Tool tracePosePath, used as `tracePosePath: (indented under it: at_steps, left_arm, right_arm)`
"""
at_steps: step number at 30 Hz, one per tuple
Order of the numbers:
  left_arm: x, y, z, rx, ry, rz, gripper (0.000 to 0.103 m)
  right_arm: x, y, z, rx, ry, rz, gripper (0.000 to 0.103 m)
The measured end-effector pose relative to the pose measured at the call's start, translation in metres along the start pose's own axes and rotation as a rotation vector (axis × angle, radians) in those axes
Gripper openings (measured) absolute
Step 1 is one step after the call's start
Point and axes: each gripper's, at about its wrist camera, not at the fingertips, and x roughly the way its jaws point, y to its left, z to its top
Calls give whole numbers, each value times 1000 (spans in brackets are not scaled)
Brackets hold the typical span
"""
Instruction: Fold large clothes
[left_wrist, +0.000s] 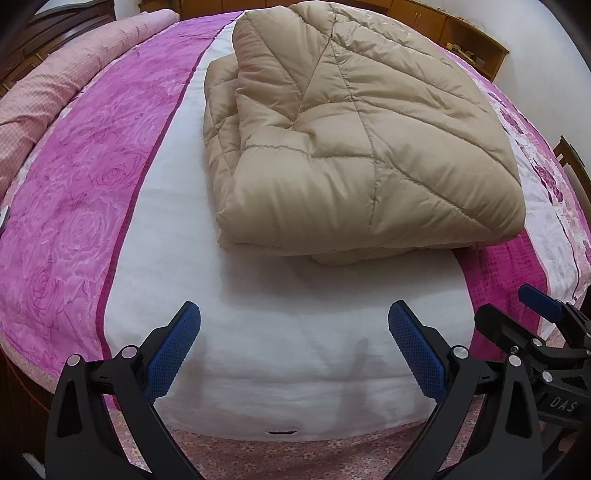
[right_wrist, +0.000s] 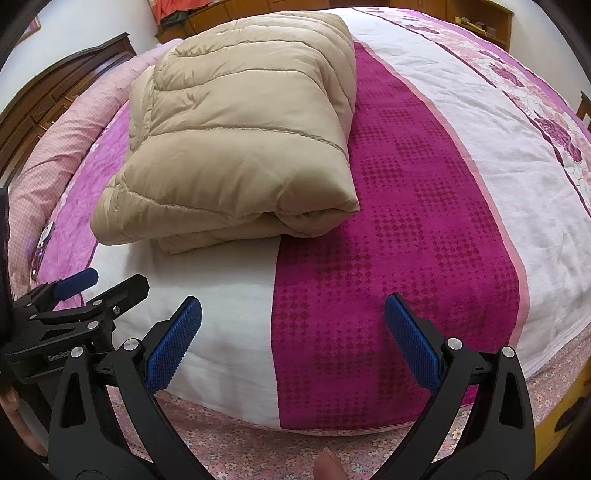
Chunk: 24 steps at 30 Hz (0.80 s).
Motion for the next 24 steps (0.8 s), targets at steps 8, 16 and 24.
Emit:
tracePosePath:
  at_steps: [8,16,24]
  left_arm:
    - [1,2,0,-7,6,4,97]
    - [4,5,-1,-13,12,-3,97]
    - [5,5,0,-14,13,5,97]
  right_arm:
    - [4,1,0,-5,9,9,98]
    - [4,0,0,-5,6,7,98]
    - [4,0,0,-6,6,6,98]
